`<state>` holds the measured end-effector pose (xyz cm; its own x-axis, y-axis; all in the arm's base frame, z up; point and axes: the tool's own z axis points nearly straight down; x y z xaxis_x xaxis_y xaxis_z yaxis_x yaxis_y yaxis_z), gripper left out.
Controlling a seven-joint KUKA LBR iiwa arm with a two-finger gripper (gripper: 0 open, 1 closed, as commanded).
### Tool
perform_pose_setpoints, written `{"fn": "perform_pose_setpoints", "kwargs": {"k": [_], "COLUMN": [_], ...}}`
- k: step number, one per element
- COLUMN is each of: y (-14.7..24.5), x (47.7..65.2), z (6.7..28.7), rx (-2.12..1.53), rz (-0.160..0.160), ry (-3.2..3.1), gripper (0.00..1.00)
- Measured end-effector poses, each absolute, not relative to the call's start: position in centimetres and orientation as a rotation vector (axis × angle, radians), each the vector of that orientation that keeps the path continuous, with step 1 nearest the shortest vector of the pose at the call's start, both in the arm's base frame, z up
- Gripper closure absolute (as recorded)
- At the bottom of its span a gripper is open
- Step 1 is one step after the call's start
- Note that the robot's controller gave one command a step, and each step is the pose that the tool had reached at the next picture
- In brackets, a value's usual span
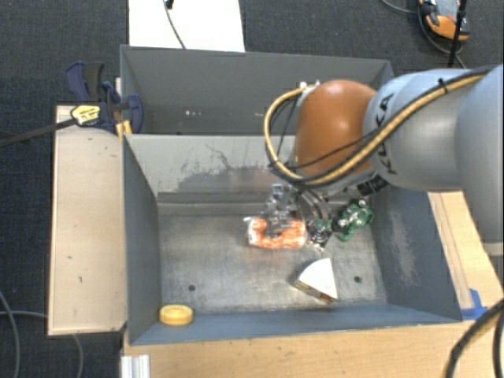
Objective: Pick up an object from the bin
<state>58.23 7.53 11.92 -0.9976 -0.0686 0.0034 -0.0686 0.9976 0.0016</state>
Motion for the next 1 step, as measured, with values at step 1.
{"fn": "perform_pose_setpoints", "kwargs": {"k": [1], "y": [9.06], "x": [59.03], "z": [16.04], "rx": [0.161], "rz": [-0.001], "ry": [-3.141], "gripper": [1.0]}}
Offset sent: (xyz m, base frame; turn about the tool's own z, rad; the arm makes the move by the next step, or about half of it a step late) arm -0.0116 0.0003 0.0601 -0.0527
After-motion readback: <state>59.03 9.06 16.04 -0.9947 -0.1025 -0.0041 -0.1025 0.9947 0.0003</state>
